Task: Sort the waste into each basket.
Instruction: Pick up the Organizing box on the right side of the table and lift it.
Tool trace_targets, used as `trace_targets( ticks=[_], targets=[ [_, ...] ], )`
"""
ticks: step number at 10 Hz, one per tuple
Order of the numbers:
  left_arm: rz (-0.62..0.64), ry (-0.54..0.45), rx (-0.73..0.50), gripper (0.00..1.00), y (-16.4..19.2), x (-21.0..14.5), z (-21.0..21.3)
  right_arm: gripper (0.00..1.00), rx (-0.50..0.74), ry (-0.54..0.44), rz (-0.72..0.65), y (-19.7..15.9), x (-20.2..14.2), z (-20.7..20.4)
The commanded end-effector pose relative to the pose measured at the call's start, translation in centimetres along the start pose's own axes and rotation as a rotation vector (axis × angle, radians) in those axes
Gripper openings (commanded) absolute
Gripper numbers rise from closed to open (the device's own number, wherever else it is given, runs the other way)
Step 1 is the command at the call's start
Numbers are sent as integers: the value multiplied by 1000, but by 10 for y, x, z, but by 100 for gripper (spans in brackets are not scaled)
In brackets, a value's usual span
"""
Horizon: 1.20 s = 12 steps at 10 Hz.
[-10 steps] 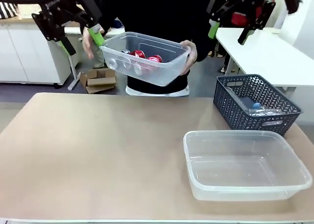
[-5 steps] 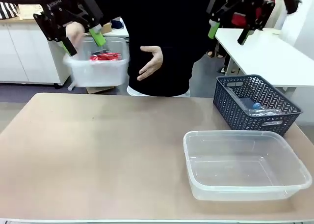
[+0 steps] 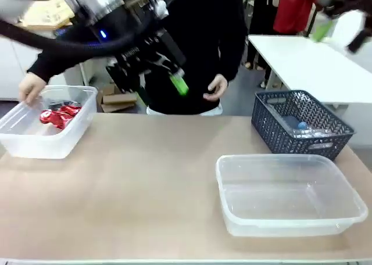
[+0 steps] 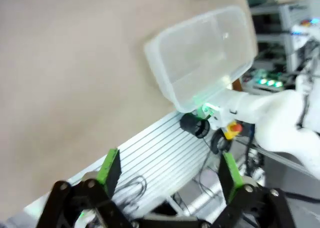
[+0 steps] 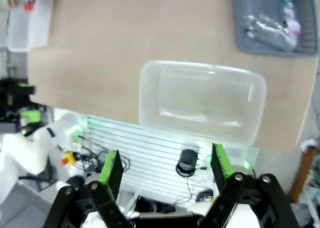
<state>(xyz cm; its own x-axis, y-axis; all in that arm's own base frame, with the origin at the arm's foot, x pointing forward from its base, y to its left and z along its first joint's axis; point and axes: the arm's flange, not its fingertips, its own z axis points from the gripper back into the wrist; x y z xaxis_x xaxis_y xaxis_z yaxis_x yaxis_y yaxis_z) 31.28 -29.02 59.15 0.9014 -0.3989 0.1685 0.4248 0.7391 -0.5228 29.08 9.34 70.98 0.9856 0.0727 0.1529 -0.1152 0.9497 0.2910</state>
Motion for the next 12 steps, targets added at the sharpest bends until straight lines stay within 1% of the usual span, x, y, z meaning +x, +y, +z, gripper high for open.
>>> trace_targets(
  ticks=[1, 2, 3, 4, 5, 6, 7, 8, 9, 10, 11, 12],
  targets=[
    [-30, 60, 9, 100, -15, 17, -54, 91, -57, -74, 4, -66, -36, -22],
    [-73, 111, 27, 100, -35, 27, -84, 91, -139, -32, 66, -95, -47, -40],
    [-89, 163, 36, 100, -47, 32, -112, 91, -216, 23, 4, -116, -46, -62],
    [-87, 225, 55, 100, -49, 39, -122, 91, -315, -16, -205, -127, -36, -75],
    [-81, 126, 7, 100, -41, 8, -109, 91, -118, 5, 4, -102, -57, -34],
    [-81, 126, 7, 100, -41, 8, -109, 91, -118, 5, 4, -102, -57, -34],
    [-93, 186, 10, 100, -47, 22, -138, 91, -211, 18, -62, -130, -53, -64],
    [-78, 164, 75, 100, -50, 18, -143, 91, -240, 111, 134, -126, -29, -86],
    [-6, 147, 118, 100, -49, 15, -173, 91, -233, 174, 194, -140, -16, -118],
    [100, 166, 163, 100, -46, 10, -212, 91, -223, 232, 146, -160, -12, -148],
    [217, 177, 211, 100, -42, 6, -236, 91, -196, 261, 121, -175, -19, -171],
    [276, 212, 195, 100, -41, 3, -256, 91, -182, 307, 40, -189, -31, -194]
  ],
)
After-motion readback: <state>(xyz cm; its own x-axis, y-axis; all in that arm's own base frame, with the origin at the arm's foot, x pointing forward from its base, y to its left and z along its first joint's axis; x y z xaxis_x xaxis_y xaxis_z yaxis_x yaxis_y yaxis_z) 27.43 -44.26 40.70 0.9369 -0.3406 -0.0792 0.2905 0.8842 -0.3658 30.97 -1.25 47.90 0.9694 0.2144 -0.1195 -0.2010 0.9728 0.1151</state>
